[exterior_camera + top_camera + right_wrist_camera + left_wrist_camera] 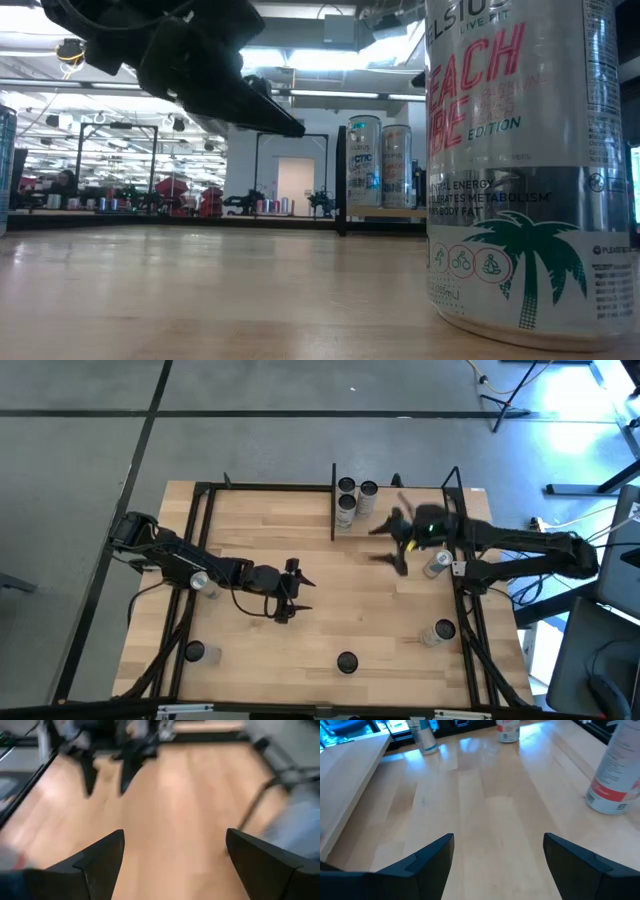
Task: Place canned beverage on shelf
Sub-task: Put the white-yellow soda can aligned with the other white-yellow soda can on the shelf
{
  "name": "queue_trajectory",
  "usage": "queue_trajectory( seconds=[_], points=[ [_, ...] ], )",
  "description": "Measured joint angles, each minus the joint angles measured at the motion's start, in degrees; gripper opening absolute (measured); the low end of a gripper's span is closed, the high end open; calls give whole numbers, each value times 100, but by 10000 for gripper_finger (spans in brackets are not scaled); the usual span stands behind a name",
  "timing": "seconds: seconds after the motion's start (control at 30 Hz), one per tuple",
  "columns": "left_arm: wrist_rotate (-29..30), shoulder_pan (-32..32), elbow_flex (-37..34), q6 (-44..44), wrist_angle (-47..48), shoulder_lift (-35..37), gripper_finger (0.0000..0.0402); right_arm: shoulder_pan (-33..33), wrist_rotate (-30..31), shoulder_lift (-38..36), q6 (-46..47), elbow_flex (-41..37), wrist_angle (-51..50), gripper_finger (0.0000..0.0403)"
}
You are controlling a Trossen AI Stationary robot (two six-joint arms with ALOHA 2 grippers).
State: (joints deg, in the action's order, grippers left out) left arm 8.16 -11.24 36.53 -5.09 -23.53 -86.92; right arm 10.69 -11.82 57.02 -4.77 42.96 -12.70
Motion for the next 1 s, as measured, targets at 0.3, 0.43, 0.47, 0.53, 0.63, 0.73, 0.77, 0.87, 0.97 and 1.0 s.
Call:
queue_trajectory(
  seconds=[0.3,0.43,0.47,0.53,0.63,0.73,0.77,0.87,0.97,1.0],
  points=[
    [-40,-49,0,-4,-412,-120,290,-2178,769,56,875,-205,108,333],
    [-45,-39,0,-232,-843,-366,290,-2968,1488,174,1135,-560,730,333],
    [-58,-33,0,-261,-954,-417,290,-3125,1631,240,1216,-649,934,333],
    [-200,-29,0,-220,-1180,-530,290,-3403,1814,376,1346,-798,1260,333],
    [-400,-45,0,-60,-1407,-663,290,-3707,1882,662,1544,-896,1551,333],
    [-433,-62,2,29,-1576,-764,290,-3894,1874,959,1794,-903,1675,333],
    [-430,-59,0,43,-1639,-804,290,-3935,1877,1054,1810,-903,1732,333],
    [-428,-55,4,93,-1774,-878,290,-3964,1873,1335,1820,-903,1951,333],
    [-428,-51,4,93,-1786,-876,290,-3957,1886,1550,1820,-903,2201,333],
    [-428,-51,4,93,-1783,-876,290,-3942,1885,1600,1815,-903,2297,333]
  ],
)
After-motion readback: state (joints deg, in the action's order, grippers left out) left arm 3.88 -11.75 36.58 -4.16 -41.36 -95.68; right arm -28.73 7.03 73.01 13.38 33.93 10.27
